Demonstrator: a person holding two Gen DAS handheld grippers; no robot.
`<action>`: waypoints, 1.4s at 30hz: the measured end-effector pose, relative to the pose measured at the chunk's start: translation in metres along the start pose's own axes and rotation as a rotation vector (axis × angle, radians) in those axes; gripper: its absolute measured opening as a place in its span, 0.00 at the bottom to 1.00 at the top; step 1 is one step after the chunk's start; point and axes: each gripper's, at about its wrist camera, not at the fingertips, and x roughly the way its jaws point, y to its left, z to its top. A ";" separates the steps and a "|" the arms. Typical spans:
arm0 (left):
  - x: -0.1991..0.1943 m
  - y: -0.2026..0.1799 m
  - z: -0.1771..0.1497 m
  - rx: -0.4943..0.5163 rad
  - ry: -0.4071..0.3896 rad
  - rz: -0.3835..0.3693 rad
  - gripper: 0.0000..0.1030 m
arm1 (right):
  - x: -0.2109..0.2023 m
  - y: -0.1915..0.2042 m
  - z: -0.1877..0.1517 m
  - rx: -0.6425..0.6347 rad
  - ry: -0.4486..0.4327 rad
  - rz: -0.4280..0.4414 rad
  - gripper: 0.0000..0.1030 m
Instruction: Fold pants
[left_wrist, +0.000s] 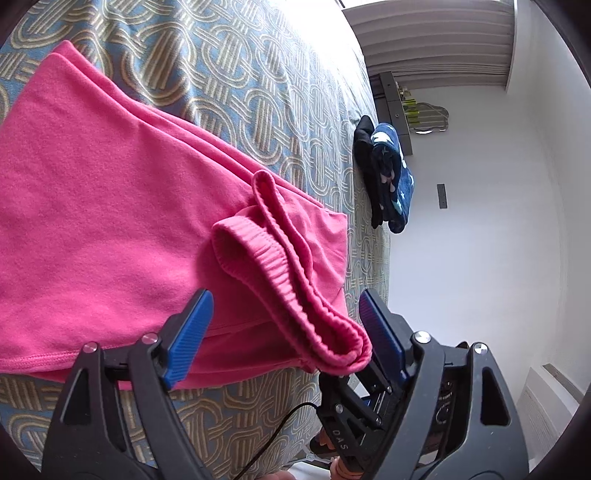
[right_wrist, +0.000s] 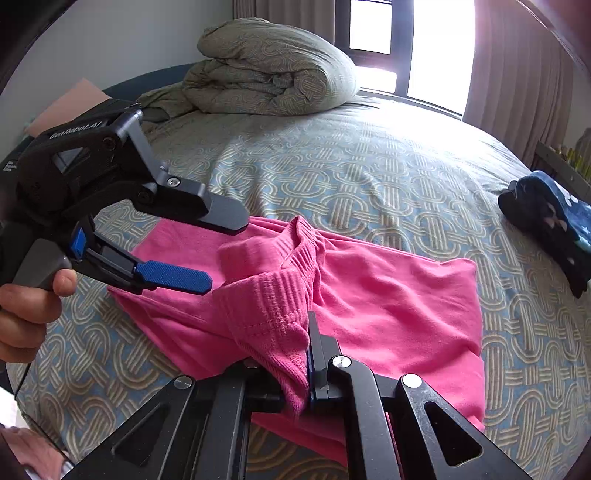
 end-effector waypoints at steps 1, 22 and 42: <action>0.007 -0.004 0.002 0.005 0.014 0.002 0.78 | 0.000 0.002 0.000 -0.009 0.000 -0.001 0.07; -0.021 -0.086 0.007 0.490 -0.057 0.412 0.21 | -0.052 -0.009 0.006 0.033 -0.077 0.185 0.47; -0.071 0.021 0.009 0.537 -0.181 0.849 0.72 | -0.006 -0.102 -0.030 0.520 0.149 0.160 0.65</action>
